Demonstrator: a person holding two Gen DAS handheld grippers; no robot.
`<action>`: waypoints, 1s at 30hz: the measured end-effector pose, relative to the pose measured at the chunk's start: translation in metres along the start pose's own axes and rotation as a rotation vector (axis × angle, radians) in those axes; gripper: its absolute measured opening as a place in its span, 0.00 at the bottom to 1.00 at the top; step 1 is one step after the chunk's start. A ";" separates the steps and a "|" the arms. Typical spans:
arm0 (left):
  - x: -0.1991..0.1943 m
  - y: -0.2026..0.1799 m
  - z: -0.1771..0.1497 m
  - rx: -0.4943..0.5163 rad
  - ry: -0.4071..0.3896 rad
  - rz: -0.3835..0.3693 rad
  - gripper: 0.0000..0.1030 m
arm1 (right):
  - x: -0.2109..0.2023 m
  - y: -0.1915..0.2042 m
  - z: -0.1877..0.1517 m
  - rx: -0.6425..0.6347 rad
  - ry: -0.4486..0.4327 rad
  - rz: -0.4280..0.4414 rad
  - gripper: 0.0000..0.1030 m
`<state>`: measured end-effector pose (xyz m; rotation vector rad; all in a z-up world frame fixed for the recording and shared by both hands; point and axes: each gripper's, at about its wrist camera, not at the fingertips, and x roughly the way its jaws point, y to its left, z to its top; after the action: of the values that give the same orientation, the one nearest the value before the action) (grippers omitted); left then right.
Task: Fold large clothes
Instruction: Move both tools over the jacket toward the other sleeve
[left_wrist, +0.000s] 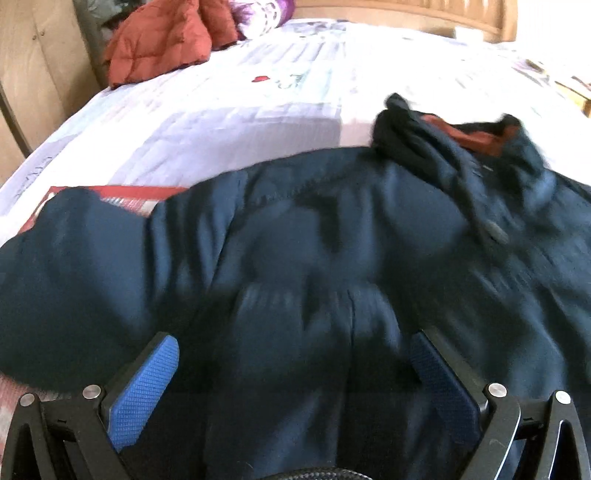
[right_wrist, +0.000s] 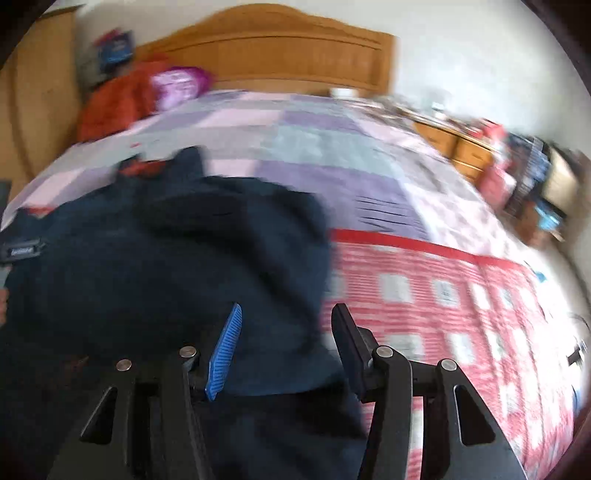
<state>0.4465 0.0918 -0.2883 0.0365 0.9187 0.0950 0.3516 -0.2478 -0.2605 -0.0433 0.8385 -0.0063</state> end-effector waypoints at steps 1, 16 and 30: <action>-0.017 0.007 -0.012 -0.014 0.003 -0.006 1.00 | 0.005 0.007 -0.002 -0.020 0.020 0.019 0.52; -0.104 0.078 -0.110 -0.170 0.082 0.165 1.00 | -0.005 0.017 0.011 -0.033 0.011 0.088 0.54; -0.056 0.091 -0.139 -0.136 0.141 0.029 1.00 | 0.008 0.136 0.025 -0.092 0.029 0.053 0.56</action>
<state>0.2963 0.1757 -0.3222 -0.0840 1.0503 0.1883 0.3740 -0.1116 -0.2553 -0.1076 0.8684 0.0822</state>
